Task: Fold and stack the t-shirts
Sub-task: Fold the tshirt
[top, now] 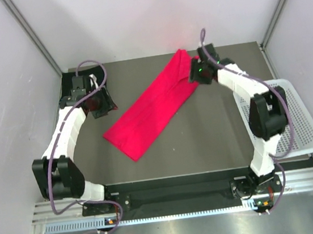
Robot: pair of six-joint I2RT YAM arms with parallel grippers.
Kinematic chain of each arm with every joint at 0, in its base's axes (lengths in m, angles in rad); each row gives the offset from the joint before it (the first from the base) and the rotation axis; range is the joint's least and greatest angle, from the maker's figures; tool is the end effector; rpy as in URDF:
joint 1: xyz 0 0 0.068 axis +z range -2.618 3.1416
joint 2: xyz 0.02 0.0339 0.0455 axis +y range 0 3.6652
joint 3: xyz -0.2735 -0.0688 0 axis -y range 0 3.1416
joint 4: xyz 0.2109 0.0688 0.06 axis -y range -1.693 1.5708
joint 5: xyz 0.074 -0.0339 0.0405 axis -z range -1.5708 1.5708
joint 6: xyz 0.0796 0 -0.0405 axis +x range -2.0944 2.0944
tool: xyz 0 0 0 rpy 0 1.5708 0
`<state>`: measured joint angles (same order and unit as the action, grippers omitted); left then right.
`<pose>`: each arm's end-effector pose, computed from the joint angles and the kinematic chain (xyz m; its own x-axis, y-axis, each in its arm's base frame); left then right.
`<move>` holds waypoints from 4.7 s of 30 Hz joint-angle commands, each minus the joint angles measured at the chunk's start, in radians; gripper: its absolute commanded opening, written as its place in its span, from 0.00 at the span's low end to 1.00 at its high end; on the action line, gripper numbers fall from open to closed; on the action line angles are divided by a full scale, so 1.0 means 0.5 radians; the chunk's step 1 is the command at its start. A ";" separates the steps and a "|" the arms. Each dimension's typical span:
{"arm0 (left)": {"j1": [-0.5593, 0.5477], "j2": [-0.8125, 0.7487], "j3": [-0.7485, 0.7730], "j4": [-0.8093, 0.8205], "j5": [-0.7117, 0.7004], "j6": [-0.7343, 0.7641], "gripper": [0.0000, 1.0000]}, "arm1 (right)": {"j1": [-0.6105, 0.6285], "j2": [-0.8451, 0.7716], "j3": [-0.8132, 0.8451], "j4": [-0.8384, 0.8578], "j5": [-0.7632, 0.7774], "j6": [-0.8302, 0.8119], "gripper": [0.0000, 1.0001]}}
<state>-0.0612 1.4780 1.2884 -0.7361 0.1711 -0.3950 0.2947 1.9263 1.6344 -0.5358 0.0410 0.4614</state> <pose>0.3033 -0.0322 0.2832 -0.7986 -0.3310 -0.5026 -0.1570 0.9208 -0.3569 0.4204 0.1242 0.2536 -0.7483 0.2377 -0.6193 0.0776 0.9585 0.2742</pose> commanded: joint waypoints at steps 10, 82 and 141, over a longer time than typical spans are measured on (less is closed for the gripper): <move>0.012 -0.667 -0.230 -0.059 0.084 -0.167 0.58 | 1.110 -0.659 -1.320 1.128 -0.570 1.235 0.57; -0.310 -0.888 -0.230 -0.354 -0.370 -0.324 0.65 | 1.727 -0.342 -1.657 0.903 -0.124 1.756 0.00; -0.457 2.249 1.715 2.021 0.351 -0.327 0.76 | -0.374 0.522 0.274 0.522 -0.257 0.172 0.59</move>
<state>-0.2989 2.5378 2.0491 0.1394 0.3424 -0.5140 0.1230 2.1620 1.6993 -0.3492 -0.0608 0.5350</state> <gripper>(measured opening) 0.751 0.590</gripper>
